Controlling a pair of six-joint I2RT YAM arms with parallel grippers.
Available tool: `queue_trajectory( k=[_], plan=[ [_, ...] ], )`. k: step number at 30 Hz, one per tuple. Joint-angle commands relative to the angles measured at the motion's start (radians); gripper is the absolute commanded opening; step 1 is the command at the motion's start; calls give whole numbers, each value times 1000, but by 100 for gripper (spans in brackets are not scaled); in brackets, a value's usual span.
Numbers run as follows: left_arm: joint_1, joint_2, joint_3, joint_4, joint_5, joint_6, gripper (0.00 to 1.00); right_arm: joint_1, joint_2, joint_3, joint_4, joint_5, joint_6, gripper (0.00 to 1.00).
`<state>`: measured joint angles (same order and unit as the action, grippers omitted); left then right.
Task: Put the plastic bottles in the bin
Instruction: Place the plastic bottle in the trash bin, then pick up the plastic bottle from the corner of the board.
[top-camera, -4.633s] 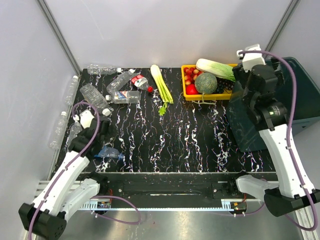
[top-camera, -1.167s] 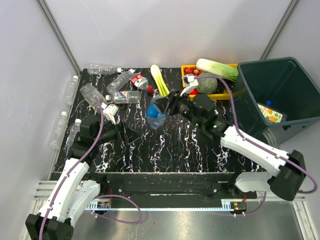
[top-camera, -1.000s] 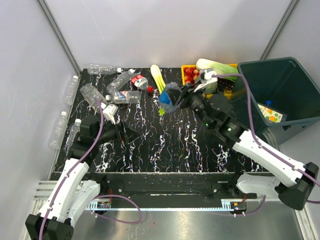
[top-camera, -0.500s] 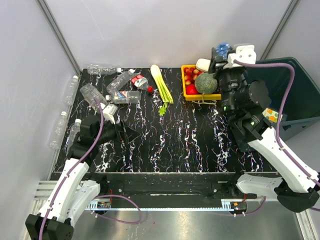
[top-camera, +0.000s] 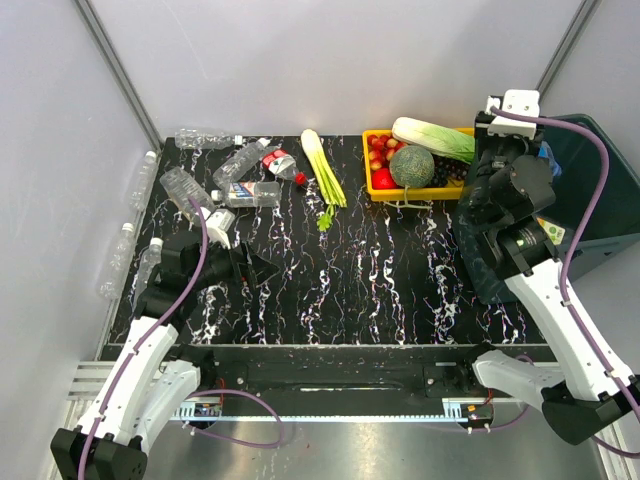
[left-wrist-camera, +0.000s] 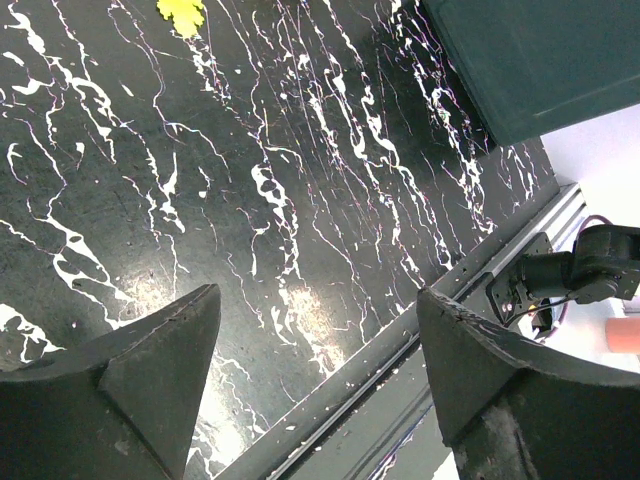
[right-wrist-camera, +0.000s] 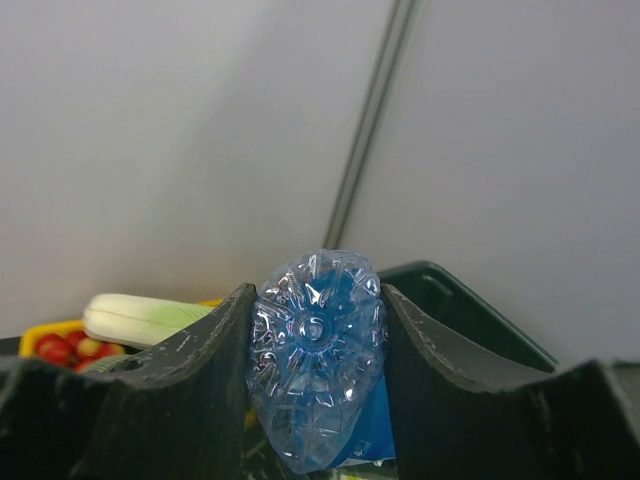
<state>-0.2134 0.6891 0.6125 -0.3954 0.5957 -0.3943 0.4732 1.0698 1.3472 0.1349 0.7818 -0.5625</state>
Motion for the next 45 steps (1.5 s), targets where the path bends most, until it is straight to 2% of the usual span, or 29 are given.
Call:
queue_trajectory(
  k=[1, 2, 7, 10, 18, 23, 27, 29, 34, 38, 40, 43, 45],
  plan=[
    [-1, -7, 32, 23, -22, 15, 82, -54, -48, -62, -11, 53, 38, 53],
    [-1, -8, 33, 23, -20, 15, 82, -62, -57, -75, -11, 59, 44, 57],
    [-1, -3, 35, 20, -25, 15, 83, -84, -59, -79, -23, 106, 41, 90],
    [-1, -2, 42, 4, -56, 17, 83, -82, -56, -48, -82, 97, 68, 99],
    [0, -20, 64, -60, -224, 22, 84, -82, -99, 7, -289, -21, 226, 99],
    [12, -17, 79, -108, -403, -3, 85, -81, -133, -3, -351, -384, 380, 99],
    [20, -5, 85, -149, -574, -41, 86, -81, -117, -13, -354, -605, 513, 98],
    [23, 6, 95, -174, -637, -54, 93, -81, -105, -26, -340, -705, 542, 96],
    [22, 26, 96, -204, -753, -93, 96, -81, -73, -37, -356, -739, 556, 95],
    [28, 50, 110, -289, -1014, -218, 99, -79, -90, -65, -330, -777, 627, 95],
    [43, 58, 116, -312, -1115, -219, 99, -81, -114, -94, -313, -831, 647, 95],
    [55, 47, 107, -295, -1123, -210, 99, -79, -169, -146, -284, -855, 668, 95],
    [63, 47, 113, -301, -1192, -235, 99, -82, -195, -164, -281, -880, 668, 96]
  ],
)
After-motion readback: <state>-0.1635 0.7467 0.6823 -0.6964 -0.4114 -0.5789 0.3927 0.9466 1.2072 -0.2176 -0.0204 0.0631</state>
